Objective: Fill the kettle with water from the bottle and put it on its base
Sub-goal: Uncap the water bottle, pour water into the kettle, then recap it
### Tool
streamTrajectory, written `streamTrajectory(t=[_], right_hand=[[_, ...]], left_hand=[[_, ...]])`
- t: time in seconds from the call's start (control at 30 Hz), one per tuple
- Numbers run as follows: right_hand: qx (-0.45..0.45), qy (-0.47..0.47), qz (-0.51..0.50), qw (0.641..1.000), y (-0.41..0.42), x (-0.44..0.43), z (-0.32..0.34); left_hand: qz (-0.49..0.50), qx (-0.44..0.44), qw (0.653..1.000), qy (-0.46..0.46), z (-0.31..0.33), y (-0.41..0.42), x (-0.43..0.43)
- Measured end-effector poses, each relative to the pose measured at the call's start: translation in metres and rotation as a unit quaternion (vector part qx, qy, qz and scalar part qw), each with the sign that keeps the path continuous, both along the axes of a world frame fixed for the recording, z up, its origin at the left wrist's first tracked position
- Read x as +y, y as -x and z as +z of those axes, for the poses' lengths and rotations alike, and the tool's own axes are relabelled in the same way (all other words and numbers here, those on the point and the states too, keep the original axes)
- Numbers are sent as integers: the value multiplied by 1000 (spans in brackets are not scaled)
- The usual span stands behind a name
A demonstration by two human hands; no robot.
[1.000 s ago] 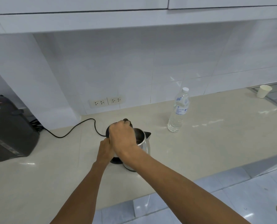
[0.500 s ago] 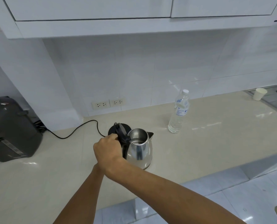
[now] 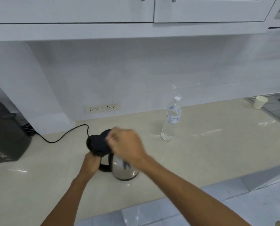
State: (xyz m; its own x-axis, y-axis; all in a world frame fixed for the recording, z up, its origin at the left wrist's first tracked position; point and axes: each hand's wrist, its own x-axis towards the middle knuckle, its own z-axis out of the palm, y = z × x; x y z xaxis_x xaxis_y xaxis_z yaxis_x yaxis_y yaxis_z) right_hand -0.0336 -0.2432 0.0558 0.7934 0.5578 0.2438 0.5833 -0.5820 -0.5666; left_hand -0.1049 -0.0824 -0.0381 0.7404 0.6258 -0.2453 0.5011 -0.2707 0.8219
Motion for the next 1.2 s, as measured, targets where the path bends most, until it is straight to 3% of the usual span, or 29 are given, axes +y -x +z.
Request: streamTrajectory(t=[0.07, 0.17, 0.33, 0.43, 0.6, 0.73, 0.83, 1.0, 1.07, 1.2], right_hand=[[88, -31, -123, 988, -50, -52, -15], [148, -44, -280, 947, -129, -125, -56], [162, -53, -360, 917, -190, -154, -86], [169, -75, -342, 921, -211, -153, -92], [187, -159, -283, 927, -237, -154, -102], [197, -220, -232, 927, -245, -161, -112], [196, -228, -211, 930, -248, -166, -114], [179, -236, -170, 940, -237, -182, -112], [173, -227, -153, 946, -226, -192, -111], [151, -209, -124, 958, -197, -213, -105]], left_hand=[[31, -1, 999, 19, -4, 2, -1], [68, 12, 998, -16, -5, 6, -5], [113, -40, 987, -103, -1, 11, -41], [152, -6, 974, -166, -26, 20, -49], [120, 189, 968, -115, -58, 18, -81], [69, 205, 974, -73, -52, -7, -131], [74, 269, 959, -58, -41, -26, -146], [-79, 410, 908, 22, -4, -61, -178], [-131, 369, 920, 21, 8, -85, -191], [-172, 118, 963, -171, 68, -139, -216]])
